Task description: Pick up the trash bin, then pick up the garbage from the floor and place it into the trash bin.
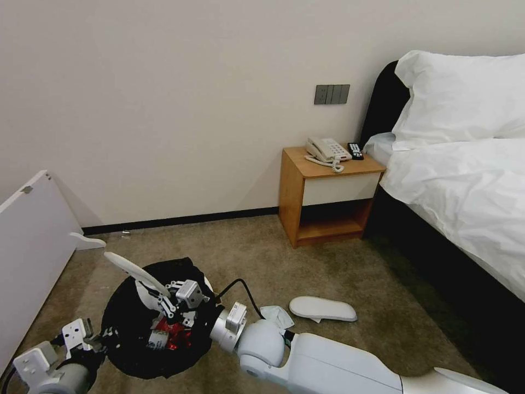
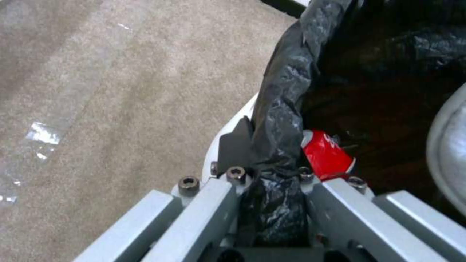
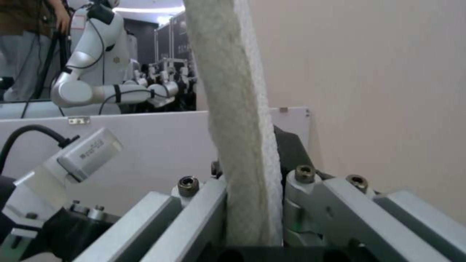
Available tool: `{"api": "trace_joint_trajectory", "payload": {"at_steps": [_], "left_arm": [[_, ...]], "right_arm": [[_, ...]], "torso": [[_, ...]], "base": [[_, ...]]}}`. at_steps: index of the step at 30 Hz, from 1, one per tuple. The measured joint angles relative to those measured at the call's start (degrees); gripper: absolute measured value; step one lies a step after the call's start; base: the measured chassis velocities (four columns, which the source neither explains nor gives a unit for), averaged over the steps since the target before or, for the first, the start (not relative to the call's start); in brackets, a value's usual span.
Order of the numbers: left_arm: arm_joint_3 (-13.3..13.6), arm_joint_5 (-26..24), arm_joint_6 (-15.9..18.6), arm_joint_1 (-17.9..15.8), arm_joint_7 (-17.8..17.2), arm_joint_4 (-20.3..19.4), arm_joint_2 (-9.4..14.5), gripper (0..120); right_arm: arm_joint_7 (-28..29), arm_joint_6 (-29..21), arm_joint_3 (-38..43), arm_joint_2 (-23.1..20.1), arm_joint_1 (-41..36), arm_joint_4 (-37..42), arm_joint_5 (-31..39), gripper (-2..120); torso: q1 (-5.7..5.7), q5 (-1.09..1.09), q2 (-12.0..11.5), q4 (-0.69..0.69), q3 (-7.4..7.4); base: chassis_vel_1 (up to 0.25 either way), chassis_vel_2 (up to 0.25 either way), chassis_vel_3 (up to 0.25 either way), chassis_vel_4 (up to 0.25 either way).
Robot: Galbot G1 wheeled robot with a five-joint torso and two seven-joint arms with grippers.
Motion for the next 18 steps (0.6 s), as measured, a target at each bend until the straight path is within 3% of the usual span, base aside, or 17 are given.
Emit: {"api": "trace_joint_trajectory", "payload": {"at_steps": [18], "left_arm": [[0.4,-0.1,0.0,-0.3,0.0,0.2,0.0,2]], "right_arm": [[-0.5,1.4,0.1,-0.3,-1.8,-2.4,-2.1,2]], "torso": [[0.00,0.00,0.0,0.00,0.00]], "base": [[0.000,0.000,0.000,0.000]]}}
